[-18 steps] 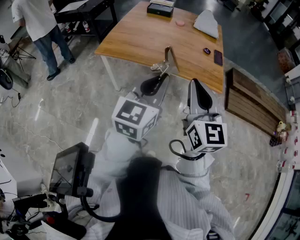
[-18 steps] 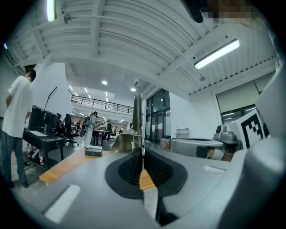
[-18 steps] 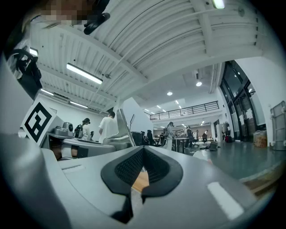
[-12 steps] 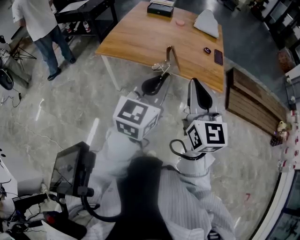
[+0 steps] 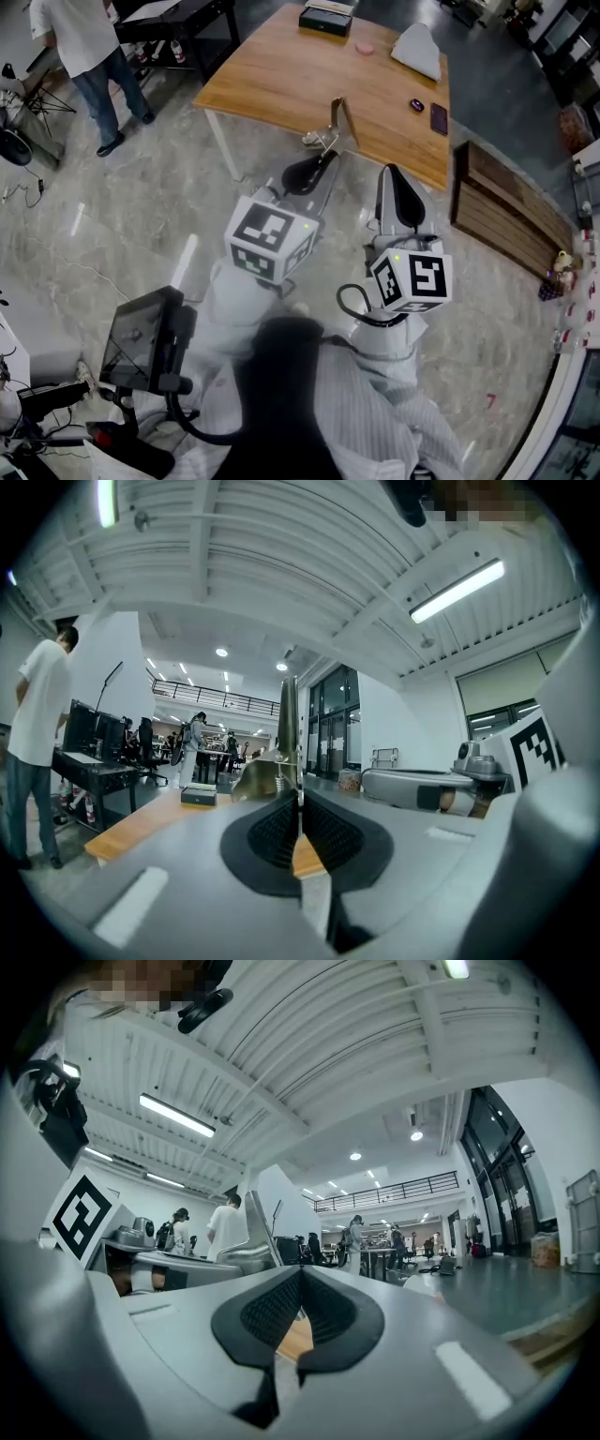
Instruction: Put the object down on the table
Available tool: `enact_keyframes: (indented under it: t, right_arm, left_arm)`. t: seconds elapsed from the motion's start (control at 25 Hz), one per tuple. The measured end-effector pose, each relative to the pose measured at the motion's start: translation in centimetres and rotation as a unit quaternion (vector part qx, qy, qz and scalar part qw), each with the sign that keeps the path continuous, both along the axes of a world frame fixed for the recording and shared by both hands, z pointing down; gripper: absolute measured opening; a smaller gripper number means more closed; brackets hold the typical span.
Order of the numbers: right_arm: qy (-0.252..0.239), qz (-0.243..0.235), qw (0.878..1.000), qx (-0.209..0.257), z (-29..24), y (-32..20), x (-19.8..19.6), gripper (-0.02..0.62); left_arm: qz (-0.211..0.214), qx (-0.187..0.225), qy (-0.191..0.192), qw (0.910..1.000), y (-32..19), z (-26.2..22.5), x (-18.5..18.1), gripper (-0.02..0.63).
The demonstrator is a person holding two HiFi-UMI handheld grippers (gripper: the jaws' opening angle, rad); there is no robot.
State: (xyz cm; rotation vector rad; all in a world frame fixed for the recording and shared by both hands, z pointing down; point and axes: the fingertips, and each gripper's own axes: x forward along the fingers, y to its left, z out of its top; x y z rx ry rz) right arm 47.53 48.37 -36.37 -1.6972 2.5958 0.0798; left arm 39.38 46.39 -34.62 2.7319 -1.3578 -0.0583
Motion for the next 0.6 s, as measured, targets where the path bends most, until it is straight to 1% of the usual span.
enact_keyframes:
  t: [0.2, 0.32, 0.48, 0.6]
  right_arm:
    - [-0.012, 0.001, 1.0, -0.007, 0.8, 0.6, 1.0, 0.014]
    - [-0.02, 0.002, 1.0, -0.018, 1.7, -0.5, 1.2, 0.014]
    - [-0.012, -0.002, 1.0, -0.026, 2.4, -3.8, 1.3, 0.014]
    - [-0.015, 0.004, 0.999, -0.033, 3.1, -7.6, 1.7, 0.014]
  left_arm:
    - [-0.004, -0.012, 0.003, 0.9999, 0.3, 0.9, 0.2, 0.002]
    - [-0.003, -0.022, 0.004, 0.9998, -0.7, 1.4, 0.3, 0.002]
    - [0.0, -0.028, 0.009, 0.9996, -4.2, 2.0, 0.7, 0.002]
    - [0.004, -0.037, 0.013, 0.9992, -7.9, 2.7, 0.8, 0.002]
